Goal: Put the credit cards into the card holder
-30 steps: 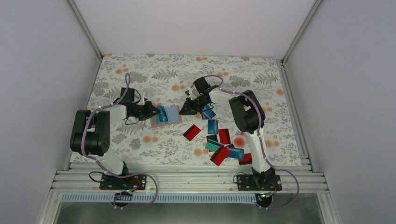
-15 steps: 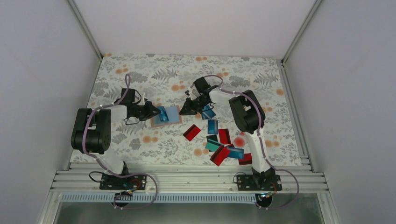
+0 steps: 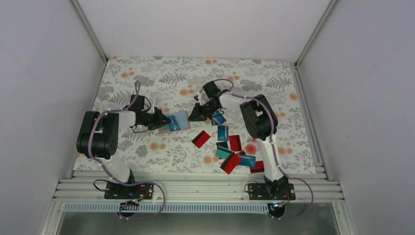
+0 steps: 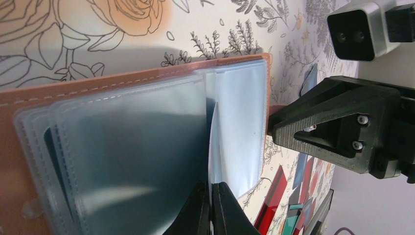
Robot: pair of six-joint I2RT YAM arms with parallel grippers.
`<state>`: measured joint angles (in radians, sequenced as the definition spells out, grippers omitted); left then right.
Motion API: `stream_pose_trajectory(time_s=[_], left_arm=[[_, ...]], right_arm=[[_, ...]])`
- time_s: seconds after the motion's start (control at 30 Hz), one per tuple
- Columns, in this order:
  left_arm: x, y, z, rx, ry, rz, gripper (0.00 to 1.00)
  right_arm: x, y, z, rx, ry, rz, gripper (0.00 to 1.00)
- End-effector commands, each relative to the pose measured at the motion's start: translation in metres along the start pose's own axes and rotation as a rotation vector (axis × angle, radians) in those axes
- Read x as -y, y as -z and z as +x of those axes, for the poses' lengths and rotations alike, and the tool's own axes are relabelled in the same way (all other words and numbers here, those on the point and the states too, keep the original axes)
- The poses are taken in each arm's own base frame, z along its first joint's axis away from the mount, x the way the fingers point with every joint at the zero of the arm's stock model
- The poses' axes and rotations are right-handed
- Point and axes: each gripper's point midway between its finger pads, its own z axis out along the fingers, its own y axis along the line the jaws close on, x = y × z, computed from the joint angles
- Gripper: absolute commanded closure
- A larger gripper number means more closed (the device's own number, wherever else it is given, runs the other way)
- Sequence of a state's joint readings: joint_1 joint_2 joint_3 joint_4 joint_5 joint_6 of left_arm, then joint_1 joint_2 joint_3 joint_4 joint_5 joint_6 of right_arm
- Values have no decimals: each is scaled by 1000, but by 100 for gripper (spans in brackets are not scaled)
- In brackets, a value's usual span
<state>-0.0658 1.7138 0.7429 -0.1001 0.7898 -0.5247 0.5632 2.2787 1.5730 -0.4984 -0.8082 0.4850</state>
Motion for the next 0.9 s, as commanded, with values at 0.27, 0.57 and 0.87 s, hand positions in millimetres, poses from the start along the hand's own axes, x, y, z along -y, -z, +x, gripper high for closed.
stream_pose_trajectory(time_s=[0.27,0.57,0.87], left_arm=[[-6,-9,-2,-45,2,-22,98],[-1,-13,-14,-65,-37,-13,98],[-2,-20,-19,-89,-49,-4,98]], right_arm=[[26,-13,17,-60,-71,73,88],[27,-15,17,-64,-77,73,88],[26,-17,13,-66,-78,70,88]])
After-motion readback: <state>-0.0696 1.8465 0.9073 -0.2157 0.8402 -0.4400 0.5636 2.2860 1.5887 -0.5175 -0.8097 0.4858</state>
